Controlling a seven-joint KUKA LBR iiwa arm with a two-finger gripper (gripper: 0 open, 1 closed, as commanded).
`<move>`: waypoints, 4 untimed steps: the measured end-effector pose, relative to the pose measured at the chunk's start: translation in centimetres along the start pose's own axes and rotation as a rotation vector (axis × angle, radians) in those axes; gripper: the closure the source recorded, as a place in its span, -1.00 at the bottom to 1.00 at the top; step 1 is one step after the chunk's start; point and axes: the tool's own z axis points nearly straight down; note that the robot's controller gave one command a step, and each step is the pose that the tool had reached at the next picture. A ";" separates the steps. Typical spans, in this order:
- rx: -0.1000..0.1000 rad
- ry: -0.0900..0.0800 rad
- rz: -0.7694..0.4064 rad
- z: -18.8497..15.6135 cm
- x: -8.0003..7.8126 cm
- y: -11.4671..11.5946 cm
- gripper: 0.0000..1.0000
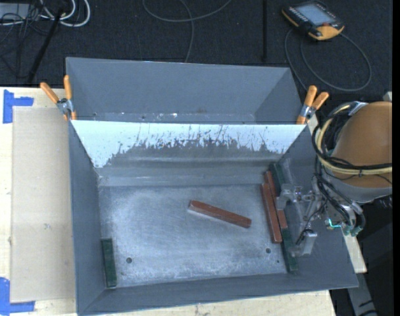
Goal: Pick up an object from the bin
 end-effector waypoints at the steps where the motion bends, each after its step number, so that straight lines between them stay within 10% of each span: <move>1: 0.001 -0.007 -0.004 -0.4 -0.2 0.0 -1.00; 3: 0.002 -0.007 -0.062 8.4 -2.1 6.0 -1.00; 4: 0.000 -0.007 -0.077 9.1 -6.9 6.5 -1.00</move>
Offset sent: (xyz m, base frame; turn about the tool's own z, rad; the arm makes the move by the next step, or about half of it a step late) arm 0.0451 0.0506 -0.1109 -0.0350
